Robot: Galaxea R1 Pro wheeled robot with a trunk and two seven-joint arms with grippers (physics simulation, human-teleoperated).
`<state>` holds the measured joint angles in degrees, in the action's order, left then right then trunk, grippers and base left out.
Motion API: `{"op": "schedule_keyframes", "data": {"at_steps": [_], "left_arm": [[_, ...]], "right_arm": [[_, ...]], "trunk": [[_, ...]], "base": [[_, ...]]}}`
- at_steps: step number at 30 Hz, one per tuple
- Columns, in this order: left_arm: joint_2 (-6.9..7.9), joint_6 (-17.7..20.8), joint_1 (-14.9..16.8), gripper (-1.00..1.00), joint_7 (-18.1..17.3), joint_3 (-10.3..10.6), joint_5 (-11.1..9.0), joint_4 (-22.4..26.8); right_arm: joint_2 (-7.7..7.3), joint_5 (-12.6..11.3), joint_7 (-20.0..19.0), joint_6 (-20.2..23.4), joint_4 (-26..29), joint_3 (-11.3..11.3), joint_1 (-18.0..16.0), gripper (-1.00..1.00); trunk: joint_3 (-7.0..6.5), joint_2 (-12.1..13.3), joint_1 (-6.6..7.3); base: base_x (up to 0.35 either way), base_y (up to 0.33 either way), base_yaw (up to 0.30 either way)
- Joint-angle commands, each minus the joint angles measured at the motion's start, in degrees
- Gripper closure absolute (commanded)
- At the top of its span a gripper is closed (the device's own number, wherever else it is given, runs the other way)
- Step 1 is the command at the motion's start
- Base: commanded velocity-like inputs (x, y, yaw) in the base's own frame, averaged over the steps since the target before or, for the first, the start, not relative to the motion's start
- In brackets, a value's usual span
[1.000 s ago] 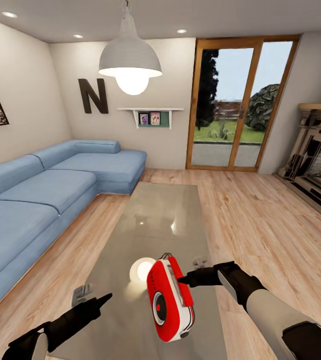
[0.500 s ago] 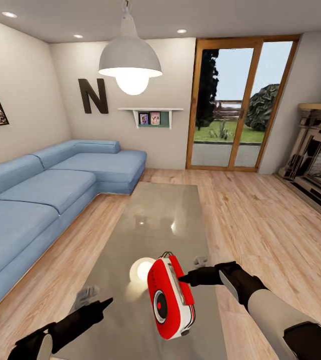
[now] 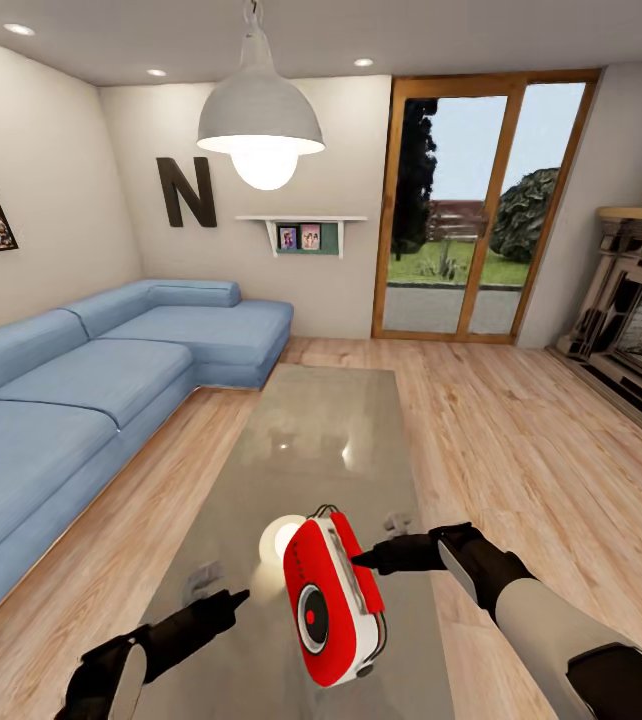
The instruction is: Turn on the radio receiver that's on the table in the living room.
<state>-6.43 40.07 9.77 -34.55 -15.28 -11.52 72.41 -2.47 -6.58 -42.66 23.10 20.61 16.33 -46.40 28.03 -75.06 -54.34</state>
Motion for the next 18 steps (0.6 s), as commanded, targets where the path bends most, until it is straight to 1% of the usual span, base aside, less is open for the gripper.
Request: {"op": "schedule_keyframes", "data": {"at_steps": [1, 3, 4, 7, 10, 12, 14, 18], "left_arm": [[-0.48, -0.01, 0.14, 1.0, 0.0, 0.6, 0.05, -0.06], [-1.11, 0.0, 0.31, 1.0, 0.06, 2.43, 0.12, -0.12], [-1.33, 0.0, 0.37, 1.0, 0.08, 3.83, 0.21, -0.18], [-1.59, 0.0, 0.41, 1.0, 0.09, 5.97, 0.44, -0.5], [-1.54, -0.03, 0.42, 1.0, 0.22, 6.59, 0.66, -1.37], [-1.5, -0.07, 0.43, 1.0, 1.36, 6.71, 0.76, -1.77], [-1.41, -0.23, 0.43, 1.0, 3.44, 6.74, 0.66, -2.26], [-1.04, -0.27, 0.43, 1.0, 4.52, 6.69, 0.33, -2.51]], "right_arm": [[0.01, -0.37, 0.0, 0.12, 0.05, -0.16, -0.01, 1.0], [0.01, -0.37, 0.05, 0.14, 0.05, -0.16, -0.01, 1.0], [0.01, -0.37, 0.16, 0.14, 0.05, -0.16, -0.01, 1.0], [0.01, -0.31, 0.5, 0.18, 0.05, -0.16, -0.01, 1.0], [0.01, -0.28, 0.61, 0.19, 0.05, -0.16, -0.01, 1.0], [0.01, -0.28, 0.64, 0.19, 0.05, -0.16, -0.01, 1.0], [0.01, -0.28, 0.7, 0.19, 0.05, -0.21, -0.01, 1.0], [-0.14, -0.28, 0.71, 0.19, 0.05, -0.25, -0.01, 1.0]], "trunk": [[0.0, 0.0, 0.0], [0.0, 0.0, 0.0], [0.0, 0.0, 0.0], [0.0, 0.0, 0.0], [0.0, 0.0, 0.0], [0.0, 0.0, 0.0], [0.0, 0.0, 0.0], [0.0, 0.0, 0.0]], "base": [[0.0, 0.0, 0.0], [0.0, 0.0, 0.0], [0.0, 0.0, 0.0], [0.0, 0.0, 0.0], [0.0, 0.0, 0.0], [0.0, 0.0, 0.0], [0.0, 0.0, 0.0], [0.0, 0.0, 0.0]]}}
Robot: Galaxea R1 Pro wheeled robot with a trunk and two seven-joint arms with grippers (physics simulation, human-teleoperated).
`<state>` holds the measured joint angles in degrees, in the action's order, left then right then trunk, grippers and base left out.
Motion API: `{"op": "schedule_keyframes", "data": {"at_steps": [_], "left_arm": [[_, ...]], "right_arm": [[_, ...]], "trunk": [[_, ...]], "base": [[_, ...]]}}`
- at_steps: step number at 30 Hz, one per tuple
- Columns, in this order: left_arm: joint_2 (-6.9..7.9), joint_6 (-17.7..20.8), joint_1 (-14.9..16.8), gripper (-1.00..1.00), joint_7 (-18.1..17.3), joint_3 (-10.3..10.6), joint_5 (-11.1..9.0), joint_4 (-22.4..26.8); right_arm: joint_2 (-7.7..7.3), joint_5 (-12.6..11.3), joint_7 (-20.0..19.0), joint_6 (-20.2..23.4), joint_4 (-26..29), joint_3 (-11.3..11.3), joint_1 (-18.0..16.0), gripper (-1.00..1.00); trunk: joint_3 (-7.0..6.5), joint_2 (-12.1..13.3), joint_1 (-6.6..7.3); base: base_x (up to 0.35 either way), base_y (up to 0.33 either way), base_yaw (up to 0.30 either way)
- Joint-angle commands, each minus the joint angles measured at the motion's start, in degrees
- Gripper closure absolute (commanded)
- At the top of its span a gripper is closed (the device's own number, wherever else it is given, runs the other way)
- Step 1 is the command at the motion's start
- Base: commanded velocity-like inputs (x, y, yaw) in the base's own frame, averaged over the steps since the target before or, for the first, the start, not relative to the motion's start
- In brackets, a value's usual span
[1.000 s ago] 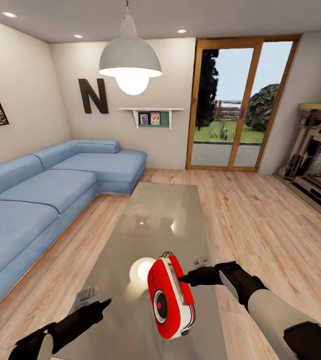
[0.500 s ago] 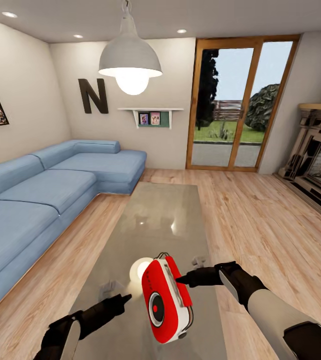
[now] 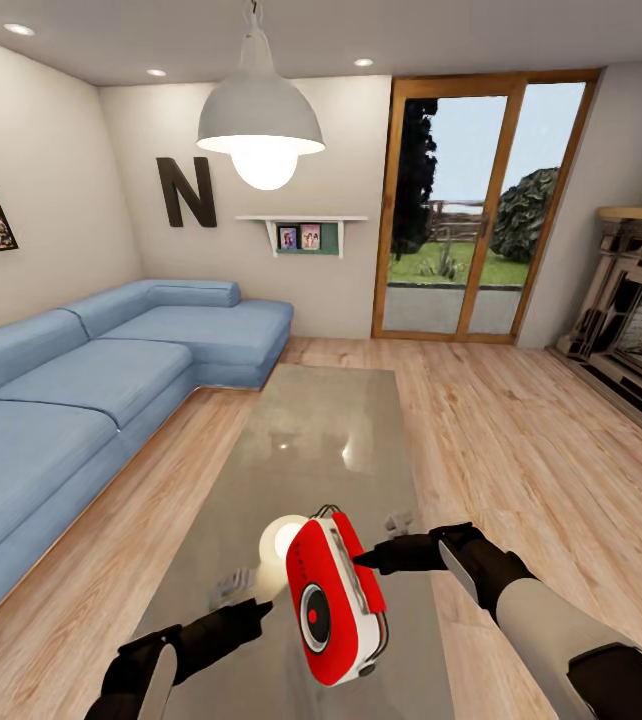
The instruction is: Turn on the radio receiver that's on the table in the living room.
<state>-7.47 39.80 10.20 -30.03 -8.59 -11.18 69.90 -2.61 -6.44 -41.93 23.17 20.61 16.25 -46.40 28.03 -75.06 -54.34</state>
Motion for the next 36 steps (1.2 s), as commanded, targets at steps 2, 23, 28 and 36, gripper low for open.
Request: {"op": "schedule_keyframes", "data": {"at_steps": [2, 23, 28, 36], "left_arm": [[-0.02, -0.02, 0.0, 1.0, 0.09, -0.02, 0.03, -0.02], [-0.39, -0.24, 6.19, 1.0, 0.71, -0.11, 0.18, -8.24], [-0.37, -0.52, 6.96, 1.0, 5.77, -0.14, 0.07, -9.66], [-0.28, -0.6, 7.73, 1.0, 6.72, -0.2, 0.04, -11.13]], "right_arm": [[-0.17, -0.41, -0.08, 0.12, 0.05, -0.21, -0.01, 1.0], [-0.29, -0.42, -0.32, 0.1, 0.05, -0.16, -0.01, 1.0], [-0.29, -0.41, -0.51, 0.12, 0.05, -0.16, -0.01, 1.0], [-0.29, -0.41, -0.76, 0.07, 0.05, -0.16, -0.01, 1.0]], "trunk": [[0.0, 0.0, 0.0], [0.0, 0.0, 0.0], [0.0, 0.0, 0.0], [0.0, 0.0, 0.0]], "base": [[0.0, 0.0, 0.0], [0.0, 0.0, 0.0], [0.0, 0.0, 0.0], [0.0, 0.0, 0.0]]}}
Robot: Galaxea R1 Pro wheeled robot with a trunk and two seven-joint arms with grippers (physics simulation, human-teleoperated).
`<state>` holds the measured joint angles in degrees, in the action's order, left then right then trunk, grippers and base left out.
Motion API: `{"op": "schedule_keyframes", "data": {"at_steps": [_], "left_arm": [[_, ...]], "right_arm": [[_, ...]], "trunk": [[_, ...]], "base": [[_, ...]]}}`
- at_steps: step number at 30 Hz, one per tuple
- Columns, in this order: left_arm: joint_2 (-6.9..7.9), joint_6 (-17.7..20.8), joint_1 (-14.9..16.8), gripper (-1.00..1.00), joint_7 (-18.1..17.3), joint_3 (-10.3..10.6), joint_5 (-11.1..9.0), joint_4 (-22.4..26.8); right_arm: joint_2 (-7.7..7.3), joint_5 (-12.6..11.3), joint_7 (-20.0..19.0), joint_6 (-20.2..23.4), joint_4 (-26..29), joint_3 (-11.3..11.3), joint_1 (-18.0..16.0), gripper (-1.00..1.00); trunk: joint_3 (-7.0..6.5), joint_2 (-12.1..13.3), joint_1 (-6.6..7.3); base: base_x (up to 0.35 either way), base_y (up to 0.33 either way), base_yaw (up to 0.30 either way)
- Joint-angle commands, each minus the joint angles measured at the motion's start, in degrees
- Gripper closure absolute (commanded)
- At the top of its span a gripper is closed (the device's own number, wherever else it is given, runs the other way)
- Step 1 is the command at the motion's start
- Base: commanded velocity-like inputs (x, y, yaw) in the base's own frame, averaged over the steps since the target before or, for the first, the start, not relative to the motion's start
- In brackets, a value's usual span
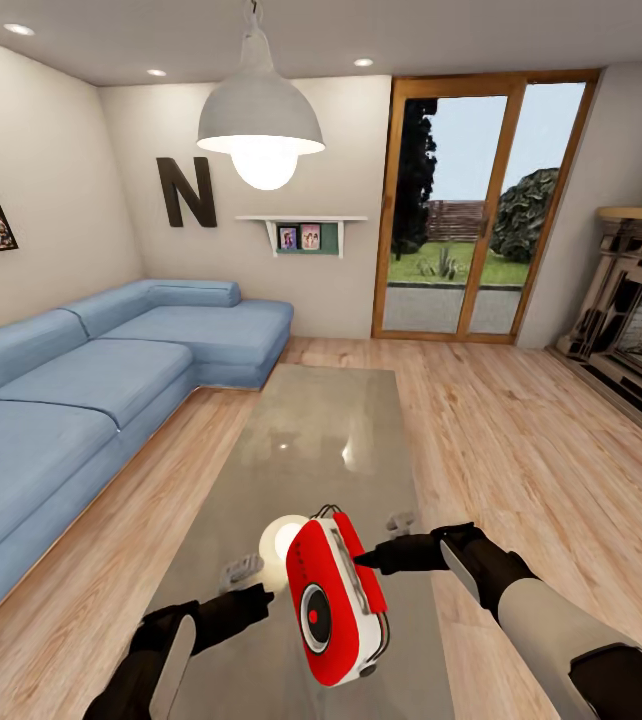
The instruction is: Turn on the radio receiver that's on the table in the living room.
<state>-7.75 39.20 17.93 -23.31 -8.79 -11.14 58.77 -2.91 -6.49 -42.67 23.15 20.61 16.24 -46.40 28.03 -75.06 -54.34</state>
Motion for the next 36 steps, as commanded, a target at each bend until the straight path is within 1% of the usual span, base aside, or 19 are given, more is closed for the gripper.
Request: {"op": "schedule_keyframes", "data": {"at_steps": [1, 16, 26, 28, 29, 31, 36], "left_arm": [[-0.04, 0.0, 0.05, 1.0, 0.01, 0.0, -0.01, -0.03], [-0.33, -0.09, 0.18, 1.0, -0.07, 0.08, -0.02, -0.19], [-0.34, -0.05, 0.18, 1.0, -0.07, 0.09, -0.02, -0.24], [-0.34, -0.02, 0.18, 1.0, -0.07, 0.09, -0.02, -0.24], [-0.34, -0.01, 0.18, 1.0, -0.07, 0.09, -0.02, -0.24], [-0.34, -0.02, 0.18, 1.0, -0.07, 0.09, -0.02, -0.24], [-0.34, 0.0, 0.18, 1.0, -0.07, 0.15, -0.02, -0.24]], "right_arm": [[0.01, -0.37, -0.02, 0.12, 0.04, -0.16, -0.01, 1.0], [0.14, -0.14, 0.26, 0.15, 0.16, -0.16, -0.01, 1.0], [0.53, -0.41, -0.42, 0.15, 2.1, -0.16, -0.01, 1.0], [0.53, -0.42, -1.74, 0.15, 2.24, -0.16, -0.01, 1.0], [0.53, -0.39, -3.32, 0.15, 2.28, -0.16, -0.01, 1.0], [0.53, -0.38, -4.71, 0.2, 2.31, -0.16, -0.01, 1.0], [0.53, -0.37, -5.71, 0.23, 2.33, -0.16, -0.01, 1.0]], "trunk": [[0.0, 0.0, 0.0], [0.0, 0.0, 0.0], [0.0, 0.0, 0.0], [0.0, 0.0, 0.0], [0.0, 0.0, 0.0], [0.0, 0.0, 0.0], [0.0, 0.0, 0.0]], "base": [[0.0, 0.0, 0.0], [0.0, 0.0, 0.0], [0.0, 0.0, 0.0], [0.0, 0.0, 0.0], [0.0, 0.0, 0.0], [0.0, 0.0, 0.0], [0.0, 0.0, 0.0]]}}
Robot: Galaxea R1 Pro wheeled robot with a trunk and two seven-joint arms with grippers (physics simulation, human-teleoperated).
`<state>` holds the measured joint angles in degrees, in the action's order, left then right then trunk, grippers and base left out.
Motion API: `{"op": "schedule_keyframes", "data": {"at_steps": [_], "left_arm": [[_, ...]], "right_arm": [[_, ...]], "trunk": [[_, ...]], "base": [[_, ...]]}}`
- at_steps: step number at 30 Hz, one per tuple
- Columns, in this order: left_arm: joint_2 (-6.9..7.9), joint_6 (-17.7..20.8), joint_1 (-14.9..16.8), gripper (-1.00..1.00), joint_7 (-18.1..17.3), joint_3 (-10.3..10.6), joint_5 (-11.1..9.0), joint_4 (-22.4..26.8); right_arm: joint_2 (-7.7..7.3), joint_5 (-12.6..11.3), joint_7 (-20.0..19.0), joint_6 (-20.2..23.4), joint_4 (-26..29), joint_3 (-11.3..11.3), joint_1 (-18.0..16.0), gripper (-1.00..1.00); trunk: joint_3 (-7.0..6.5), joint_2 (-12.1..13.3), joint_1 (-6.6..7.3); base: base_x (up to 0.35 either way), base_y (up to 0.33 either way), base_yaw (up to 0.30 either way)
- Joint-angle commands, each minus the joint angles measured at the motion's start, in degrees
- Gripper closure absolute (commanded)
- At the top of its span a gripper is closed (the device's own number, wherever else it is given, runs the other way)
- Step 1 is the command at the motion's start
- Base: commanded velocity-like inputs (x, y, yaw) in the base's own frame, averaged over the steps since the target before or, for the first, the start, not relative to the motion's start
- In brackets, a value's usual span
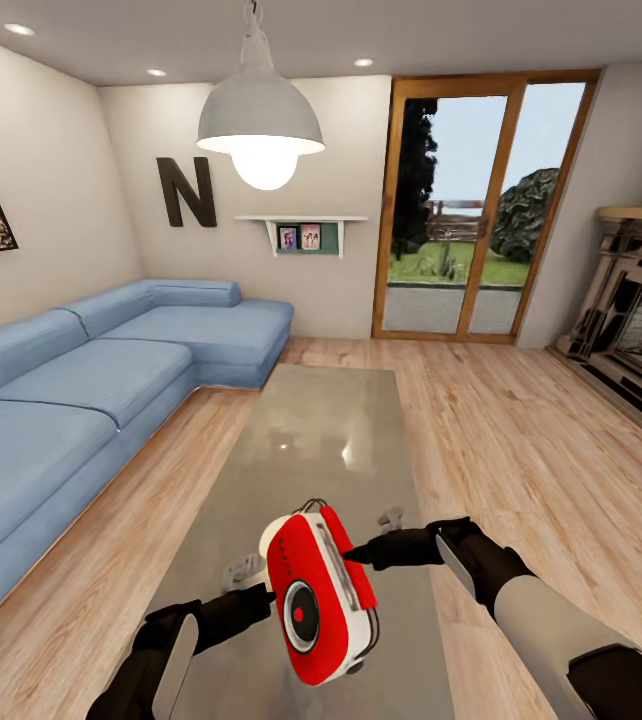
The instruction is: Turn on the radio receiver that's on the table in the living room.
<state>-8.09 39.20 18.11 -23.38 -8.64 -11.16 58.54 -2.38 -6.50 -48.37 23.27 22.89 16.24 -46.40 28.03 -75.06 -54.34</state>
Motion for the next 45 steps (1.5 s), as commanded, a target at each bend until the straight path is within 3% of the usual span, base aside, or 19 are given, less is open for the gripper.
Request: {"op": "schedule_keyframes", "data": {"at_steps": [1, 8, 14, 24, 37, 45], "left_arm": [[0.0, 0.0, 0.0, 1.0, 0.0, 0.01, 0.0, 0.0], [-0.02, 0.0, 0.0, 1.0, 0.0, 0.1, 0.0, 0.0], [-0.05, 0.0, 0.0, 1.0, 0.0, 0.1, 0.0, 0.0], [-0.17, 0.0, 0.0, 1.0, -0.13, 0.12, 0.0, -0.66], [-1.56, 0.0, 0.0, 1.0, -0.39, 0.21, 0.03, -1.23], [-1.58, 0.0, 0.0, 1.0, -0.35, 0.21, 0.16, -1.23]], "right_arm": [[0.01, -0.33, -0.01, 0.11, 0.05, -0.15, -0.01, 1.0], [0.09, -0.22, 0.69, 0.19, 0.05, -0.15, -0.01, 1.0], [0.09, -0.19, 3.88, 0.21, 0.05, -0.15, -0.01, 1.0], [0.21, -0.34, 3.59, 0.29, 0.25, -0.15, -0.01, 1.0], [2.44, -0.4, 3.04, 0.11, 1.14, -0.15, -0.01, 1.0], [2.73, -0.35, 3.1, 0.23, 1.11, -0.08, -0.01, 1.0]], "trunk": [[0.0, 0.0, 0.0], [0.0, 0.0, 0.0], [0.0, 0.0, 0.0], [0.0, 0.0, 0.0], [0.0, 0.0, 0.0], [0.0, 0.0, 0.0]], "base": [[0.0, 0.0, 0.0], [0.0, 0.0, 0.0], [0.0, 0.0, 0.0], [0.0, 0.0, 0.0], [0.0, 0.0, 0.0], [0.0, 0.0, 0.0]]}}
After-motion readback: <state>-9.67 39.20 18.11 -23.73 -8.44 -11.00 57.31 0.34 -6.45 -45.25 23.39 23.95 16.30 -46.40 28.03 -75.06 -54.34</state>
